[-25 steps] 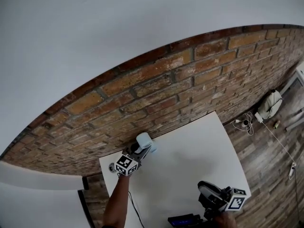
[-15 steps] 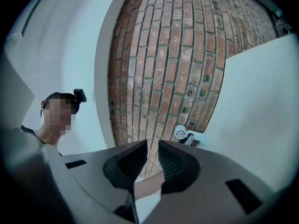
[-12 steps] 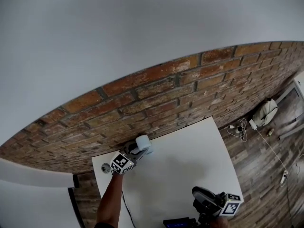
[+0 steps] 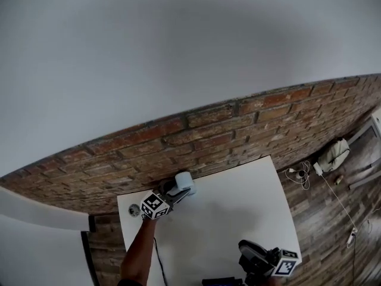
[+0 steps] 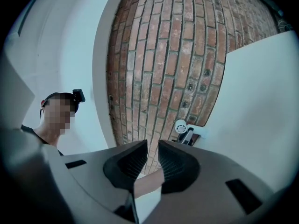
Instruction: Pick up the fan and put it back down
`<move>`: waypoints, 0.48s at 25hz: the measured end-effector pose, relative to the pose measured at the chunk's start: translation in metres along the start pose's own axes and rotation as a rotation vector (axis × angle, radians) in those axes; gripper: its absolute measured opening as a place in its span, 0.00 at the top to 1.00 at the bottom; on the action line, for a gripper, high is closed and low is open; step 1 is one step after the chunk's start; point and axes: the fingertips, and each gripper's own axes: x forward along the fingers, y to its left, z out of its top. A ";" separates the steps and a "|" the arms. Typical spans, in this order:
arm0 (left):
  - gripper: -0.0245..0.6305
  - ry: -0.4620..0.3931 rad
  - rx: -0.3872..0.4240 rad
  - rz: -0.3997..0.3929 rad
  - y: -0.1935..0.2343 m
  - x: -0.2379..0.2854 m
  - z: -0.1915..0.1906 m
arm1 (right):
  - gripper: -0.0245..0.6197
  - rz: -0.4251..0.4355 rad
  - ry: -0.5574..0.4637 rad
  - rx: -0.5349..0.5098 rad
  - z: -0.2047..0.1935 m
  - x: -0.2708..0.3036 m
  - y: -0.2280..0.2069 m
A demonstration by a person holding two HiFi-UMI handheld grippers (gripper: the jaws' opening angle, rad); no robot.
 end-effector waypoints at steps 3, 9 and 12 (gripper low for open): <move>0.64 0.000 -0.013 0.050 0.006 -0.008 0.002 | 0.87 0.011 -0.003 -0.005 -0.001 0.003 0.004; 0.64 0.038 0.025 0.077 0.010 -0.014 0.007 | 0.87 0.023 -0.009 -0.028 -0.002 0.012 0.015; 0.64 0.062 0.035 0.083 0.010 -0.014 0.005 | 0.87 0.038 -0.014 -0.026 -0.002 0.012 0.020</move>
